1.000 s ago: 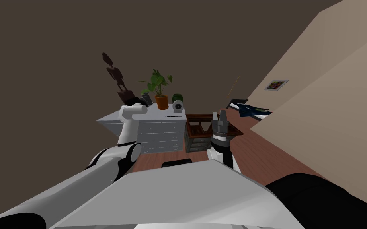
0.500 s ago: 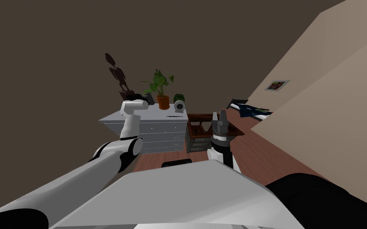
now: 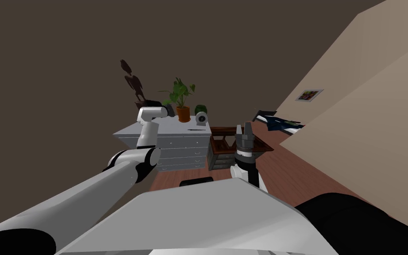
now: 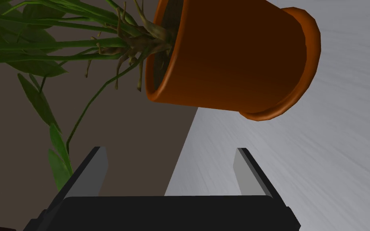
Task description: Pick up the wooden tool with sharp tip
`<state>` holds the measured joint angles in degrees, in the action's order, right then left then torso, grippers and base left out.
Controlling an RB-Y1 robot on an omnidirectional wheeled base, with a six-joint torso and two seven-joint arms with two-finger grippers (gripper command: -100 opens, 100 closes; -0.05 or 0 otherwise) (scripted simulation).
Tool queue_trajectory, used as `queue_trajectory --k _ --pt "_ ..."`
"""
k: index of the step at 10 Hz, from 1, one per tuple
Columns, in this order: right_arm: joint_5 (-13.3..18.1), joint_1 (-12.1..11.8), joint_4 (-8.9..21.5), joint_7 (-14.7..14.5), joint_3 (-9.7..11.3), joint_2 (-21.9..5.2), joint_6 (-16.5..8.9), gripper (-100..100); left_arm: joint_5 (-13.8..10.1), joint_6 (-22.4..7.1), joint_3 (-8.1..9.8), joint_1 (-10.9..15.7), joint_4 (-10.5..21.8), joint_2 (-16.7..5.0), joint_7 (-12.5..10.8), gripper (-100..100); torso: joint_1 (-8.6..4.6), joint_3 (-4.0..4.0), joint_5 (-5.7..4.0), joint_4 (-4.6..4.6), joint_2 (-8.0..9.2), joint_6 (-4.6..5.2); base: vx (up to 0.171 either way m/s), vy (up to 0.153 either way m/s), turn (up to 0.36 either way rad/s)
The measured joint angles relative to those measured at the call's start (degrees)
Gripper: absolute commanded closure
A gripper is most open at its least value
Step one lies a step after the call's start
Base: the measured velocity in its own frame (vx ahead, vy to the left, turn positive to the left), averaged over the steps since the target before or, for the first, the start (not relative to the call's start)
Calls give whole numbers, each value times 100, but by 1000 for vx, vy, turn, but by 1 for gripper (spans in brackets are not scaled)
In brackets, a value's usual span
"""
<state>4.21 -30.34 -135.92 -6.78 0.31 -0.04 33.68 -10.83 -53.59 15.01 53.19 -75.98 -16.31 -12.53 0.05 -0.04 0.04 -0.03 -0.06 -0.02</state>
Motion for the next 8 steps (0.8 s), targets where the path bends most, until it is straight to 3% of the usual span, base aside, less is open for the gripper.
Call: queue_trajectory --k 8 --pt "0 0 0 0 0 0 0 0 -44 -1216 -57 945 1002 91 -283 -100 -4 -1 0 -1 -1 0 18 24 6"
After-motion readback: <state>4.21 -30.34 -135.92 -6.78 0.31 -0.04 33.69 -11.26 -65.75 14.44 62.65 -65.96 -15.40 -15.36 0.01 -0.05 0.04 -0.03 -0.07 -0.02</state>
